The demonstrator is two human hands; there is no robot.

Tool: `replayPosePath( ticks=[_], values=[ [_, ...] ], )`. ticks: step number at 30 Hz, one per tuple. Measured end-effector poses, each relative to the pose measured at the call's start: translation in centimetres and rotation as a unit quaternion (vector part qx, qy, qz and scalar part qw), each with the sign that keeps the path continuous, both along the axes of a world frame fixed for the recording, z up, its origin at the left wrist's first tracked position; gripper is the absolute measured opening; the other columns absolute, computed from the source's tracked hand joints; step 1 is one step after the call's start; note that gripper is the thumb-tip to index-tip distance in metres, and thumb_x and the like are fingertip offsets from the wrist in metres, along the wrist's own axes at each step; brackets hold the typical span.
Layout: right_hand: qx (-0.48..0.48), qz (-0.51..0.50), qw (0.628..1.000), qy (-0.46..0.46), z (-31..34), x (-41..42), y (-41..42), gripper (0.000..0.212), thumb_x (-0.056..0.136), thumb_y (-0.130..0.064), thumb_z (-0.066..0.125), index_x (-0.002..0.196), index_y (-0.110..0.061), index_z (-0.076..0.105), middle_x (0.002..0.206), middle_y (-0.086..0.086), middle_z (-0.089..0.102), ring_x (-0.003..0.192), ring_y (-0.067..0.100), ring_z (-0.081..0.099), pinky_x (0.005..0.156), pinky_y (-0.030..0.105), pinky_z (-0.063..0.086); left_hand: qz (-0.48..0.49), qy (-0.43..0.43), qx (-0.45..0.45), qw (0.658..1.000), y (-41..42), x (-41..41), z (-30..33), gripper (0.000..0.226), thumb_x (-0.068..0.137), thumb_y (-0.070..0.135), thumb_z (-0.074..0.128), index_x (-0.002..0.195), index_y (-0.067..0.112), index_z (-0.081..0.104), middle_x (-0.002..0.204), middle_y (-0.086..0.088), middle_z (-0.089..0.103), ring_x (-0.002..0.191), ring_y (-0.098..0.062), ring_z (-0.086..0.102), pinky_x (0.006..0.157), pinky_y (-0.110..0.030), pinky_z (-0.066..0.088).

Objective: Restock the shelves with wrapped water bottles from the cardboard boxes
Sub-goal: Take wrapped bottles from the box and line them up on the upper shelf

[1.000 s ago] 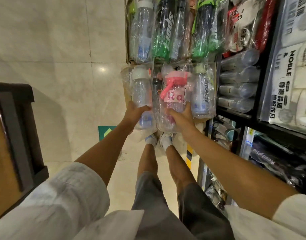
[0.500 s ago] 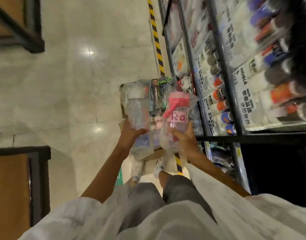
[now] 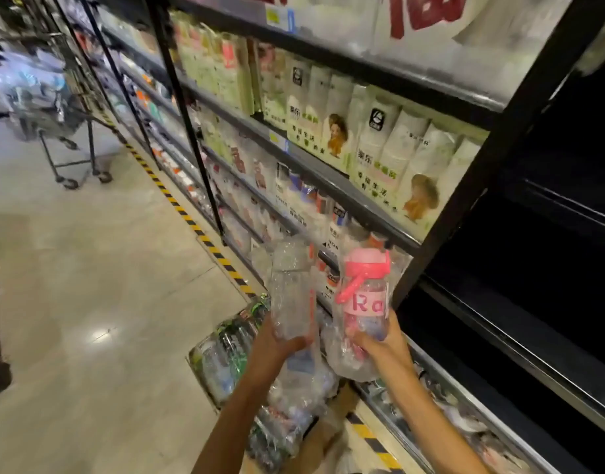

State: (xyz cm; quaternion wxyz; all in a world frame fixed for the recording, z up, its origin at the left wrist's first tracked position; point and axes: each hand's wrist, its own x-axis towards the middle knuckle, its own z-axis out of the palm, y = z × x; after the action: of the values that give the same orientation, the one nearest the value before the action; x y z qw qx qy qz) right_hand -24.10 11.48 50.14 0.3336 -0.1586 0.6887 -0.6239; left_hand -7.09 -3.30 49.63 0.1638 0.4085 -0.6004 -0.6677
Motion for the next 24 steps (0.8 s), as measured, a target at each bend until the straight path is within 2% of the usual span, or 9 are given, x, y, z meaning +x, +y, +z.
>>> replayPosePath(
  ticks=[4,7,9,11,14,16,18,21,24],
  values=[
    [-0.037,-0.070,0.997,0.020,3.9,-0.6,5.2,0.068,0.081,-0.003,0.084,0.138,-0.027,0.054,0.115,-0.009,0.076,0.105,0.009,0.073,0.078,0.019,0.058,-0.056,0.037,-0.016,0.998,2.6,-3.5,3.0,0.088,0.058,0.037,0.092,0.137,0.026,0.056,0.121,0.002,0.076,0.101,-0.011,0.075,0.075,-0.020,0.058],
    [-0.062,-0.101,0.992,0.050,6.9,-1.0,9.1,0.068,0.079,-0.005,0.085,0.134,-0.030,0.054,0.112,-0.015,0.075,0.106,0.009,0.072,0.079,0.016,0.056,-0.100,0.047,-0.014,0.994,5.0,-6.1,5.4,0.085,0.058,0.035,0.094,0.135,0.030,0.057,0.116,0.003,0.077,0.100,-0.017,0.076,0.077,-0.030,0.062],
    [-0.081,-0.118,0.988,0.065,9.0,-0.9,12.0,0.072,0.072,-0.014,0.083,0.136,-0.030,0.054,0.116,-0.011,0.075,0.110,0.012,0.071,0.084,0.020,0.056,-0.122,0.062,-0.018,0.990,6.9,-7.8,6.9,0.102,0.047,0.042,0.092,0.140,0.028,0.054,0.118,-0.001,0.076,0.102,-0.021,0.075,0.086,-0.041,0.062],
    [-0.102,-0.130,0.983,0.074,11.1,-0.7,15.0,0.077,0.071,-0.016,0.082,0.141,-0.029,0.052,0.122,-0.004,0.074,0.115,0.016,0.071,0.093,0.031,0.057,-0.138,0.080,-0.025,0.987,9.2,-9.4,9.4,0.111,0.040,0.045,0.085,0.142,0.019,0.051,0.113,-0.001,0.072,0.097,-0.015,0.072,0.080,-0.033,0.060],
    [-0.130,-0.155,0.975,0.089,14.2,-0.7,19.3,0.077,0.071,-0.018,0.083,0.141,-0.031,0.053,0.124,-0.004,0.074,0.117,0.015,0.070,0.097,0.035,0.055,-0.162,0.121,-0.028,0.979,13.1,-11.2,13.1,0.086,0.058,0.027,0.095,0.133,0.024,0.054,0.109,-0.004,0.069,0.090,-0.009,0.068,0.071,-0.017,0.054],
    [-0.137,-0.174,0.969,0.108,16.4,-0.8,21.8,0.079,0.070,-0.022,0.085,0.141,-0.032,0.053,0.124,-0.009,0.074,0.116,0.011,0.070,0.090,0.027,0.058,-0.195,0.143,-0.025,0.970,15.7,-11.7,15.4,0.084,0.059,0.025,0.094,0.133,0.032,0.056,0.119,-0.004,0.073,0.102,-0.018,0.072,0.087,-0.033,0.057],
    [-0.138,-0.188,0.963,0.133,18.5,-1.2,23.9,0.081,0.068,-0.029,0.088,0.141,-0.033,0.053,0.124,-0.010,0.073,0.115,0.010,0.070,0.090,0.028,0.059,-0.214,0.168,-0.034,0.962,18.0,-12.2,17.6,0.079,0.062,0.016,0.091,0.134,0.025,0.059,0.113,-0.006,0.077,0.102,-0.025,0.075,0.089,-0.043,0.057],
    [-0.141,-0.212,0.953,0.164,21.7,-2.2,26.0,0.082,0.061,-0.042,0.089,0.135,-0.036,0.056,0.121,-0.010,0.073,0.113,0.011,0.070,0.096,0.038,0.057,-0.219,0.206,-0.045,0.953,20.5,-13.7,21.3,0.072,0.068,0.007,0.089,0.132,0.021,0.060,0.110,-0.006,0.078,0.102,-0.025,0.075,0.084,-0.039,0.057],
    [-0.153,-0.223,0.944,0.188,24.4,-3.9,26.9,0.069,0.072,-0.030,0.089,0.132,-0.038,0.057,0.120,-0.009,0.074,0.112,0.012,0.071,0.093,0.037,0.057,-0.227,0.240,-0.055,0.942,21.6,-16.0,24.8,0.074,0.060,0.008,0.089,0.128,0.022,0.062,0.108,-0.005,0.079,0.101,-0.025,0.075,0.076,-0.029,0.060]
  ],
)
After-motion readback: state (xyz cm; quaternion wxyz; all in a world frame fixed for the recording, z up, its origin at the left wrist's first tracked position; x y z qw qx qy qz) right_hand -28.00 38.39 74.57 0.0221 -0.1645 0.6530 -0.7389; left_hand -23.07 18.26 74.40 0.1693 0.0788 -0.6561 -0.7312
